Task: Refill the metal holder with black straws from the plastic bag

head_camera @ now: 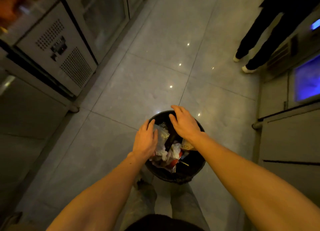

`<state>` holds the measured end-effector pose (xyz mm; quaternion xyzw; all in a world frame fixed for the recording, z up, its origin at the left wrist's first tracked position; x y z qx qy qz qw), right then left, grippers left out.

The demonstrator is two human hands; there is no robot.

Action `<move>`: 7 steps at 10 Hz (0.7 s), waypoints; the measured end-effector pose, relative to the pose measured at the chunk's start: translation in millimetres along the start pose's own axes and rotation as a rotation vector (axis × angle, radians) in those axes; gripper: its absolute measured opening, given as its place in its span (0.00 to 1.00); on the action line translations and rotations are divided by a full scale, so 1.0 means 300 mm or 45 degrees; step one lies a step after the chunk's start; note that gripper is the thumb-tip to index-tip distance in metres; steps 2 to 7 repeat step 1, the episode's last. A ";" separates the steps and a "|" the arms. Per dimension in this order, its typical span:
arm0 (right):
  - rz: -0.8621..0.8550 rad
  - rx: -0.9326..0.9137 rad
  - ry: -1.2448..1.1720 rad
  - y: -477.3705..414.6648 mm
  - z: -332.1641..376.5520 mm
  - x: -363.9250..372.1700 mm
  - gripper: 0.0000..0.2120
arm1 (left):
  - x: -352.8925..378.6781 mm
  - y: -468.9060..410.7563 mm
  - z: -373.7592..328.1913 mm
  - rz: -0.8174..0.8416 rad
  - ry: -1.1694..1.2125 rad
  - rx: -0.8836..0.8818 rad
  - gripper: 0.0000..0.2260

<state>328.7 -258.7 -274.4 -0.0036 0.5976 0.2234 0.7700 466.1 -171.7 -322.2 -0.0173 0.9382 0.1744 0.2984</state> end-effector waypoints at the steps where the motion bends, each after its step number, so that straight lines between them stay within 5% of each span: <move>1: -0.124 0.011 0.028 0.051 0.026 -0.130 0.25 | -0.095 0.010 -0.102 0.001 -0.197 0.187 0.23; 7: -0.124 0.011 0.028 0.051 0.026 -0.130 0.25 | -0.095 0.010 -0.102 0.001 -0.197 0.187 0.23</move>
Point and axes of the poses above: each hand's wrist, its own y-axis away from the middle knuckle, its own x-axis out of the palm, z = x × y, the point moved 7 cm from there along -y, towards the middle knuckle, and after that the axes turned 11 degrees about y, right-handed, at the moved point
